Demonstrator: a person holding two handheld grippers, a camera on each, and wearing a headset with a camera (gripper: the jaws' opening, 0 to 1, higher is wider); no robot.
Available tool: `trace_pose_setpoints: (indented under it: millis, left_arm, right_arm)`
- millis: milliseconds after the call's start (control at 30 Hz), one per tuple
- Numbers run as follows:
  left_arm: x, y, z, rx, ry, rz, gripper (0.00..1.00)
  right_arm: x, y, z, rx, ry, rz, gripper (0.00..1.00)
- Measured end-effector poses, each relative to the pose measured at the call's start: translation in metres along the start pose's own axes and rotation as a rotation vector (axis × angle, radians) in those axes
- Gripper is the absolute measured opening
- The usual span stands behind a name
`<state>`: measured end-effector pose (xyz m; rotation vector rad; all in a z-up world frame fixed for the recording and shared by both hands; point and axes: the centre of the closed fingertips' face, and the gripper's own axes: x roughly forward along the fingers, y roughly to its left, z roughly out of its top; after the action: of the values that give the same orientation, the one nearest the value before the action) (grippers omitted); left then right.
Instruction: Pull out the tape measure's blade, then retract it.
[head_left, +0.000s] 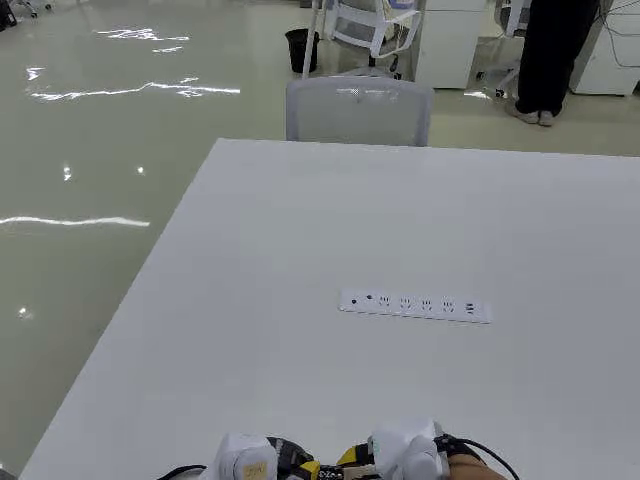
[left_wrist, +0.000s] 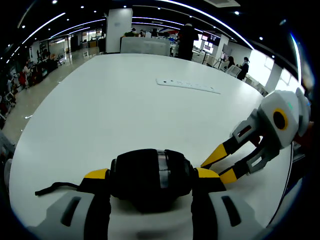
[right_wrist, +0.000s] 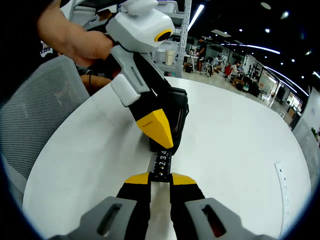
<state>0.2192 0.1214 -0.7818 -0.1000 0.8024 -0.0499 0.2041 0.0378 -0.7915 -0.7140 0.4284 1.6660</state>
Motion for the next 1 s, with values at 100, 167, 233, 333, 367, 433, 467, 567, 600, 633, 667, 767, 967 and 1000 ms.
trace_pose_setpoints:
  millis: [100,167,233,333,367,433,467,567,600,633,667,767,967,1000]
  left_arm:
    - [0.001,0.001,0.0,0.0,-0.002,0.0,0.61]
    - [0.003,0.002,-0.001,0.002,-0.001,-0.002,0.61]
    - [0.002,0.001,-0.001,0.001,-0.002,-0.002,0.61]
    - [0.003,0.001,-0.001,0.0,-0.002,-0.003,0.61]
    - [0.003,0.002,-0.001,-0.001,-0.002,-0.003,0.61]
    - [0.004,0.001,-0.001,-0.002,-0.004,-0.004,0.61]
    - [0.005,0.001,-0.001,-0.002,-0.004,-0.005,0.61]
    - [0.006,0.0,-0.001,-0.005,-0.004,-0.007,0.61]
    - [0.006,0.0,-0.001,-0.006,-0.005,-0.008,0.61]
    - [0.006,0.0,-0.002,-0.005,-0.004,-0.009,0.61]
    - [0.006,0.0,-0.002,-0.004,-0.003,-0.01,0.61]
    - [0.007,0.001,-0.002,-0.003,-0.003,-0.013,0.61]
    - [0.005,0.001,-0.001,-0.003,-0.003,-0.015,0.61]
    - [0.005,0.001,-0.002,-0.004,-0.003,-0.015,0.61]
  right_arm:
    - [0.001,-0.001,0.0,-0.001,-0.001,0.0,0.13]
    - [0.002,-0.001,0.0,-0.001,-0.001,0.002,0.13]
    - [0.004,-0.001,0.002,0.0,-0.002,0.001,0.13]
    - [0.005,-0.001,0.004,-0.001,-0.002,0.0,0.13]
    - [0.006,-0.001,0.004,-0.001,-0.003,0.0,0.13]
    - [0.007,-0.002,0.005,-0.001,-0.004,0.0,0.13]
    - [0.007,-0.002,0.005,-0.002,-0.004,0.0,0.13]
    - [0.009,-0.003,0.006,-0.004,-0.004,0.0,0.13]
    - [0.01,-0.003,0.007,-0.003,-0.005,-0.001,0.13]
    - [0.01,-0.003,0.007,-0.004,-0.005,0.0,0.13]
    - [0.011,-0.003,0.007,-0.005,-0.005,0.001,0.13]
    - [0.013,-0.003,0.009,-0.003,-0.006,0.0,0.13]
    - [0.016,-0.004,0.011,-0.003,-0.008,0.001,0.13]
    - [0.017,-0.003,0.012,-0.002,-0.009,0.001,0.13]
